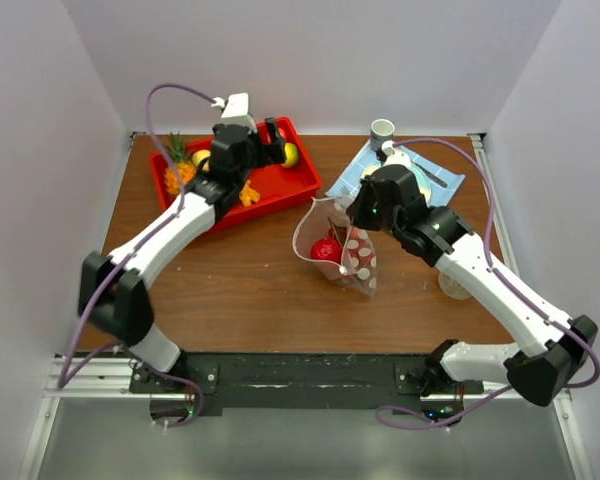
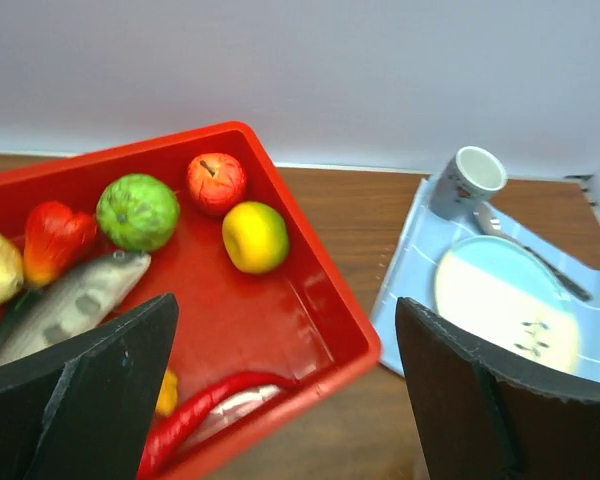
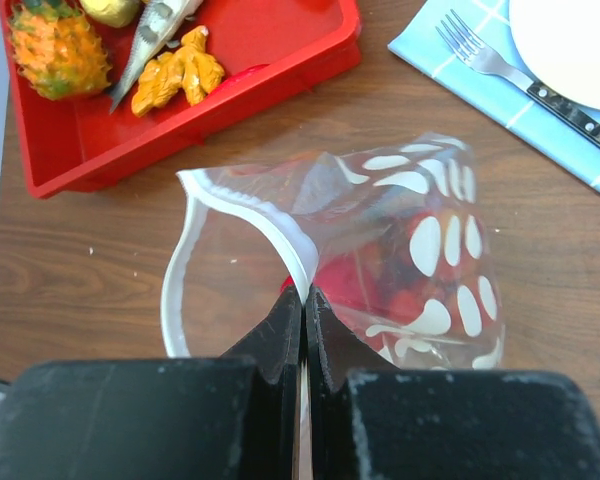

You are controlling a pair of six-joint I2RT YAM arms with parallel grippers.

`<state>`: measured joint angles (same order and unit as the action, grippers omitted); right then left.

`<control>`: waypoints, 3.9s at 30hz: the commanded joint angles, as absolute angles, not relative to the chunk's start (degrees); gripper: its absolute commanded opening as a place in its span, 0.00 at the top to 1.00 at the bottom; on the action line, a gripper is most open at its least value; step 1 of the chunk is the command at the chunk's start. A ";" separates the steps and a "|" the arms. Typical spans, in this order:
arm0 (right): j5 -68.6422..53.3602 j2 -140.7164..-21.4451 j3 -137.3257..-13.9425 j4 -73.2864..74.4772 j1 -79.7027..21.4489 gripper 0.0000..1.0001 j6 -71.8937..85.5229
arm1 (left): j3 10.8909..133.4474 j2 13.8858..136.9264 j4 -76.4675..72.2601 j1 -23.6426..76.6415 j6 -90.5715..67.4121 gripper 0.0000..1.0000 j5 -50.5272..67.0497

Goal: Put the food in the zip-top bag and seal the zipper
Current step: Pick up the fake fruit from the bin, then place the fake fruit in the zipper food storage bag.

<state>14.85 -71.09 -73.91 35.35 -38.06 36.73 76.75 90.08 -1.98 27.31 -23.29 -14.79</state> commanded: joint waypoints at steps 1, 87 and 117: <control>12.83 -67.50 -72.69 34.89 -37.88 1.00 34.11 | 87.68 101.67 -8.52 24.79 -16.27 0.03 -12.49; 14.85 -76.64 -74.79 33.13 -36.74 1.00 33.22 | 52.83 67.42 2.28 44.29 -34.18 0.88 -6.15; 15.90 -68.47 -78.31 39.55 -36.83 0.99 33.66 | 65.99 74.54 3.42 50.28 -31.82 0.27 -11.66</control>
